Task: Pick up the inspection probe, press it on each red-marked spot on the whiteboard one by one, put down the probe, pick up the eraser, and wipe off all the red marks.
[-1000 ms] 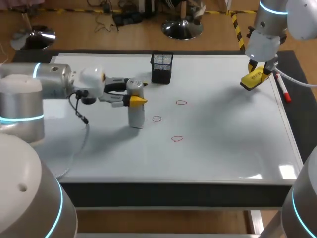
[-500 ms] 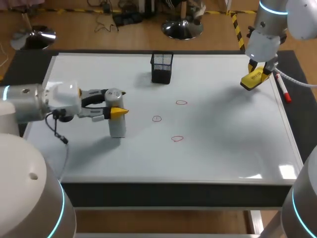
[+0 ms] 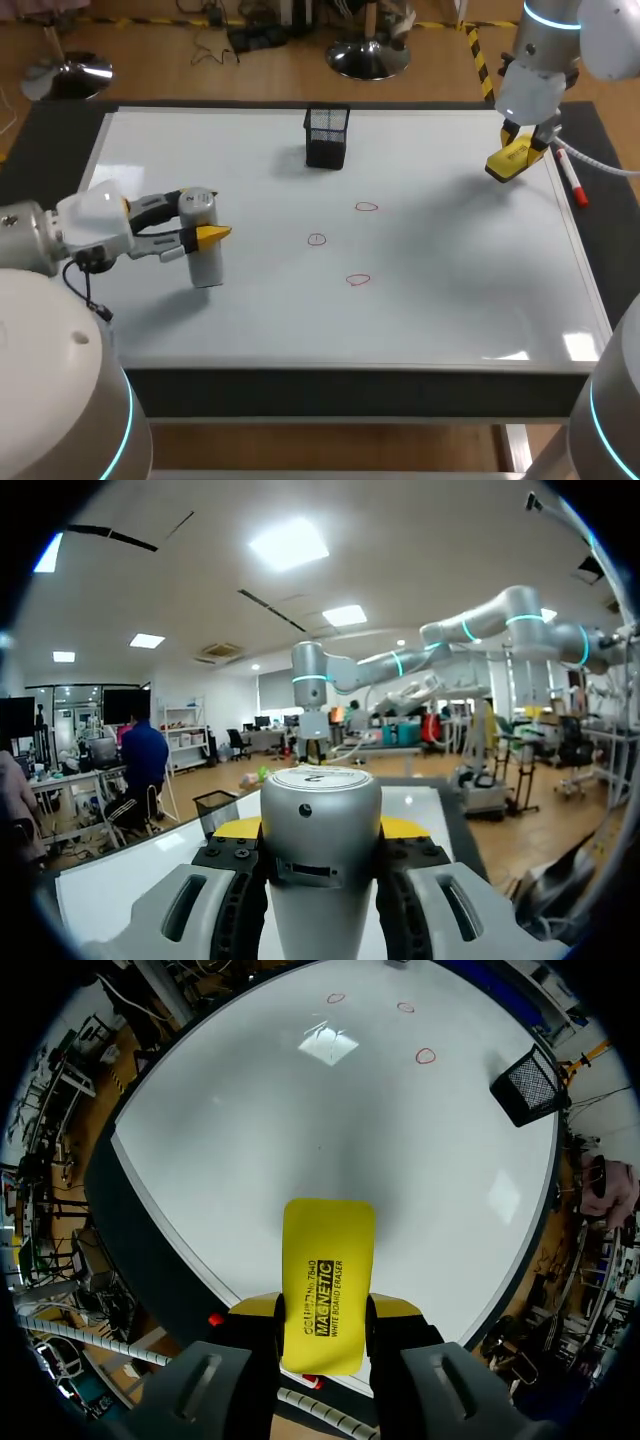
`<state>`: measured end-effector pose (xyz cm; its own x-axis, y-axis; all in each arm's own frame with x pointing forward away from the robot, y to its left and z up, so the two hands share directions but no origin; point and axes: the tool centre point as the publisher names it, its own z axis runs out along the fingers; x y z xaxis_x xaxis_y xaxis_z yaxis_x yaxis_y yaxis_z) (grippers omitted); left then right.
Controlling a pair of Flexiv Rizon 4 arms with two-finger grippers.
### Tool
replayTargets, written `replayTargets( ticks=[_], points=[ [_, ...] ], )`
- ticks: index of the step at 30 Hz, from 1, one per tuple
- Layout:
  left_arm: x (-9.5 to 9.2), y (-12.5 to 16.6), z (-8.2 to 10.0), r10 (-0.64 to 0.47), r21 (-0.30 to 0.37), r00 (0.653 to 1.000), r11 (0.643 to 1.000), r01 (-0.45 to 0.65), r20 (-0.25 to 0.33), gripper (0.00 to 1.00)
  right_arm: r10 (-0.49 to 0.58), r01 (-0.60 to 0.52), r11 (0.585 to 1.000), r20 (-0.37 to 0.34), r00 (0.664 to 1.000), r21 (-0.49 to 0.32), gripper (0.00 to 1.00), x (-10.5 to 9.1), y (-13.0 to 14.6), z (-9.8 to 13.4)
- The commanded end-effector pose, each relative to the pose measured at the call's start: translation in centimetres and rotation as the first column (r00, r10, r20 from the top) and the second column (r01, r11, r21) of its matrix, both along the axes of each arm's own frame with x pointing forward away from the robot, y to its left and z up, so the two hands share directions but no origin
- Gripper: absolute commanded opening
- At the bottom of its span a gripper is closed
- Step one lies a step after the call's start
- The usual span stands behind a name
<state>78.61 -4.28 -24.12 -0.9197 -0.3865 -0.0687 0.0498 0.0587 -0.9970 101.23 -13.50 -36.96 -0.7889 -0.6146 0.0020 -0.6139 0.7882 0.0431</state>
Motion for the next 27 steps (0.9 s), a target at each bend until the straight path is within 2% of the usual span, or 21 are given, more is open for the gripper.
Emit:
replayTargets(
  ticks=[1, 14, 17, 18, 21, 27],
  points=[
    [-0.9, 0.8, 0.5, 0.198, -0.008, 0.980, 0.980, -0.198, 0.015, 0.00, 0.002, -0.002, 1.000, -0.002, 1.000, -0.004, 0.00, 0.0, 0.0, 0.1],
    [-0.9, 2.0, 0.8, 0.220, -0.017, 0.975, 0.975, -0.220, 0.022, 0.00, 0.002, -0.002, 1.000, -0.002, 1.000, -0.004, 0.00, 0.0, 0.0, 0.1],
    [-0.9, 2.0, 0.8, 0.220, -0.017, 0.975, 0.975, -0.220, 0.022, 0.00, -0.013, 0.013, 1.000, 0.000, 1.000, 0.013, 0.00, -0.5, -0.1, 0.5],
    [-0.9, 2.0, 0.8, 0.220, -0.017, 0.975, 0.975, -0.220, 0.022, 0.00, -0.003, 0.003, 1.000, 0.009, 1.000, -0.003, 0.00, -0.8, 0.1, 0.9],
    [-0.9, 2.0, 0.8, 0.220, -0.017, 0.975, 0.975, -0.220, 0.022, 0.00, 0.040, -0.039, 0.999, 0.031, 0.999, -0.027, 0.00, -1.6, 1.3, 1.8],
    [-0.9, 2.0, 0.8, 0.220, -0.017, 0.975, 0.975, -0.220, 0.022, 0.00, 0.204, -0.199, 0.975, 0.041, 0.978, -0.096, 0.00, -4.0, 5.9, 2.2]
  ],
)
